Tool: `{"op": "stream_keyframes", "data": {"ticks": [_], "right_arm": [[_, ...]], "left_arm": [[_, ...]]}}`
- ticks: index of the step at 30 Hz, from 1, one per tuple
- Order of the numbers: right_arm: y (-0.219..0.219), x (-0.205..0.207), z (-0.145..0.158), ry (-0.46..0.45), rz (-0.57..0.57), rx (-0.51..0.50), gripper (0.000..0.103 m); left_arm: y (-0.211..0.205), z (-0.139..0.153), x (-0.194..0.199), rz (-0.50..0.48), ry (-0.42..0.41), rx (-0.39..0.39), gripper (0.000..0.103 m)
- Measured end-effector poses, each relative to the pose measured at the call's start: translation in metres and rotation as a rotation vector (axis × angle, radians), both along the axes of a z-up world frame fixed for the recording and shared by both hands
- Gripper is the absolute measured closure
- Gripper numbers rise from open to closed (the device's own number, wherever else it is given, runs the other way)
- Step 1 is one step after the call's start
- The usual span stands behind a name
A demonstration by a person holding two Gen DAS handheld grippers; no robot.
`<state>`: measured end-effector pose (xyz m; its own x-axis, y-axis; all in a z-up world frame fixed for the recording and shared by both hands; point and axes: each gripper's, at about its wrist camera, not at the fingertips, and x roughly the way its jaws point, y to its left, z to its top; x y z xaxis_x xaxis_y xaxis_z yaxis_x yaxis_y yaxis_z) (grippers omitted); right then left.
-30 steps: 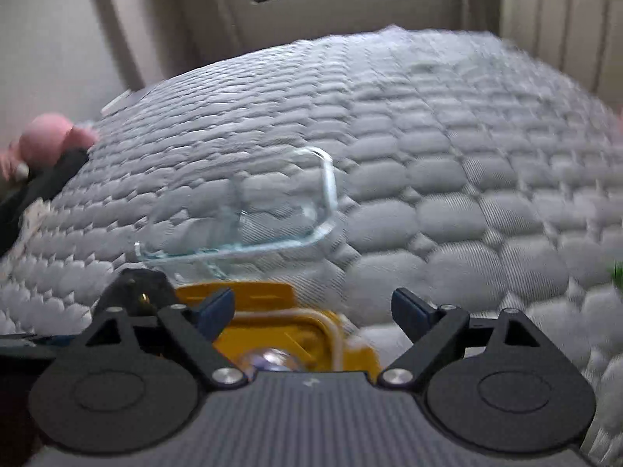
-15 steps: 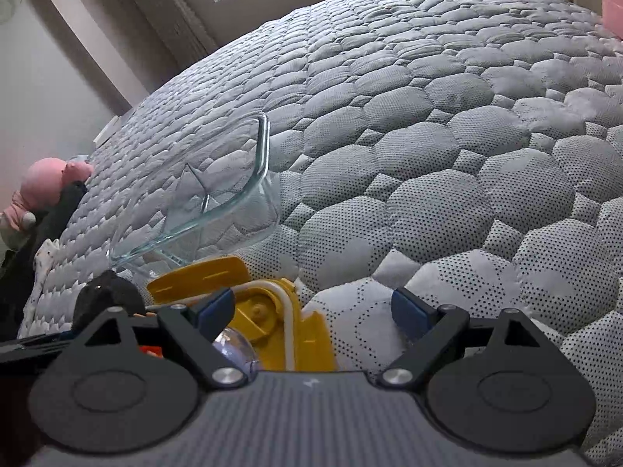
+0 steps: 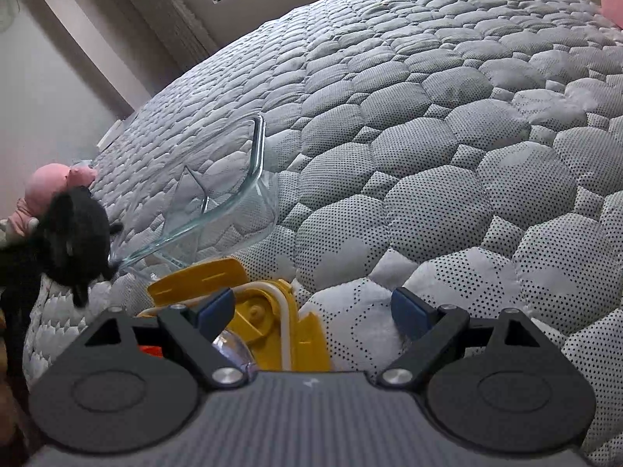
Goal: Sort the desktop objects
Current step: 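Close the left gripper on the black plush toy and lift it, then carry the black plush toy with the left gripper toward the right gripper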
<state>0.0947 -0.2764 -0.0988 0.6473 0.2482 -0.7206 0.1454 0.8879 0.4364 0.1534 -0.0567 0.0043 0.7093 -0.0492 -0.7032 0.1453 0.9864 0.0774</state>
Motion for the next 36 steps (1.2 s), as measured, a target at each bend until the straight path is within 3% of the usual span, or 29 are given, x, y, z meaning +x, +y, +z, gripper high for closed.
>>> {"op": "stream_keyframes", "data": {"ticks": [5, 10, 13, 16, 21, 26, 31, 36], "right_arm": [[-0.002, 0.002, -0.001, -0.001, -0.005, 0.014, 0.014], [-0.005, 0.003, 0.000, -0.007, -0.011, 0.037, 0.014], [-0.005, 0.003, -0.001, -0.009, -0.010, 0.043, 0.013], [0.001, 0.004, 0.000, -0.012, 0.000, 0.017, 0.013], [0.009, 0.002, 0.002, -0.022, 0.035, 0.018, 0.013], [0.008, 0.000, 0.002, -0.020, 0.037, 0.020, 0.012], [0.004, 0.000, -0.001, -0.017, 0.029, 0.048, 0.012], [0.004, -0.002, -0.001, -0.017, 0.034, 0.045, 0.011]], "left_arm": [[-0.003, 0.002, 0.041, 0.017, -0.006, -0.006, 0.030], [0.007, -0.017, 0.093, 0.007, 0.174, -0.094, 0.030], [0.003, -0.030, 0.104, 0.016, 0.216, -0.068, 0.029], [-0.007, -0.033, 0.102, 0.012, 0.202, -0.032, 0.028], [-0.009, -0.032, 0.103, 0.023, 0.212, -0.050, 0.029], [0.003, 0.011, 0.089, 0.009, 0.121, -0.131, 0.029], [0.006, 0.048, 0.073, -0.010, 0.017, -0.156, 0.027], [0.006, 0.057, 0.062, -0.026, -0.004, -0.167, 0.027]]}}
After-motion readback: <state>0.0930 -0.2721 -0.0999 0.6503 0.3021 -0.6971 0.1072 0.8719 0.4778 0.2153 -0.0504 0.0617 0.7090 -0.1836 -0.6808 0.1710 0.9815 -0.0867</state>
